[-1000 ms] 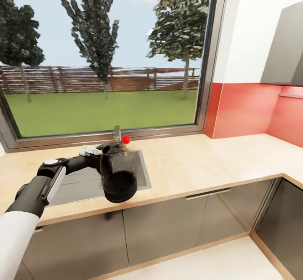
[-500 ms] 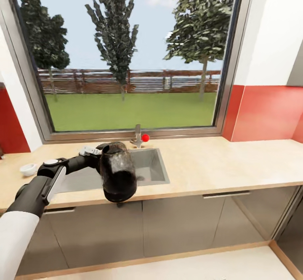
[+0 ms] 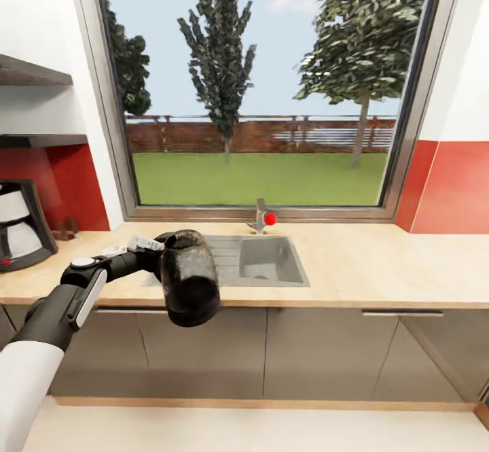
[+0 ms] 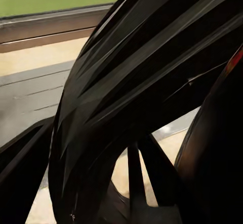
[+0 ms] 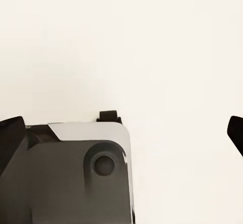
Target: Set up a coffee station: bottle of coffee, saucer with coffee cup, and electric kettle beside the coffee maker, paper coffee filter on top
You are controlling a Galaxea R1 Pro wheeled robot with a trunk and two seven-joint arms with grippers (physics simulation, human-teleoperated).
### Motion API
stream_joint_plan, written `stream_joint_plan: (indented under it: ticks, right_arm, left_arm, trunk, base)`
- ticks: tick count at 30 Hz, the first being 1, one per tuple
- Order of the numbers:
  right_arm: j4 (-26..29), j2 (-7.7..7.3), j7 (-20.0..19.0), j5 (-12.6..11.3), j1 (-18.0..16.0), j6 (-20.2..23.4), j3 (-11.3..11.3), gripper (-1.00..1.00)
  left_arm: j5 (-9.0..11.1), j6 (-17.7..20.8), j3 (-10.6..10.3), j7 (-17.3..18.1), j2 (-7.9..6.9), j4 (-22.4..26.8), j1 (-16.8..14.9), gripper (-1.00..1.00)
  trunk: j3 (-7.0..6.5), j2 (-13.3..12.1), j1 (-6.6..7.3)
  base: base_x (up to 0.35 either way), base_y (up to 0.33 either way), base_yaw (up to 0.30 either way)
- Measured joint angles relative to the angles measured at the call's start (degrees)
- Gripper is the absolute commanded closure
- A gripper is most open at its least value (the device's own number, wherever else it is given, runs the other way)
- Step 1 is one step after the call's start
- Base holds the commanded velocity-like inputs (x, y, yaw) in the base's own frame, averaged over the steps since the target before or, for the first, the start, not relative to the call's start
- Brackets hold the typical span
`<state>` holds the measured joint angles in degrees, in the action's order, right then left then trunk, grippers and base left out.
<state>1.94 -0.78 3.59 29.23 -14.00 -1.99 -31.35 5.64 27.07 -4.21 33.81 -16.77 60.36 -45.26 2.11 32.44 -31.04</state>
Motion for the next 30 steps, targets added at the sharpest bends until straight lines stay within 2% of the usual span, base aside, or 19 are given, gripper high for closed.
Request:
stream_joint_plan:
  ticks: [21,27,30]
  right_arm:
    - [0.0,0.00,0.0,0.0,0.0,0.0,0.0,-1.00]
    - [0.0,0.00,0.0,0.0,0.0,0.0,0.0,-1.00]
    - [0.0,0.00,0.0,0.0,0.0,0.0,0.0,-1.00]
  left_arm:
    - [0.0,0.0,0.1,-0.6,-0.16,-0.3,0.1,1.00]
    - [0.1,-0.3,0.2,-1.7,-1.34,-0.4,0.1,1.00]
    - [0.1,-0.3,1.6,-1.8,-1.57,-0.4,0.1,1.00]
  trunk:
    - [-0.61,0.0,0.01]
    - [-0.78,0.0,0.01]
    - [-0.87,0.0,0.01]
  base:
    - [-0.002,0.001,0.267]
    - [0.000,0.000,0.268]
    - [0.000,0.000,0.268]
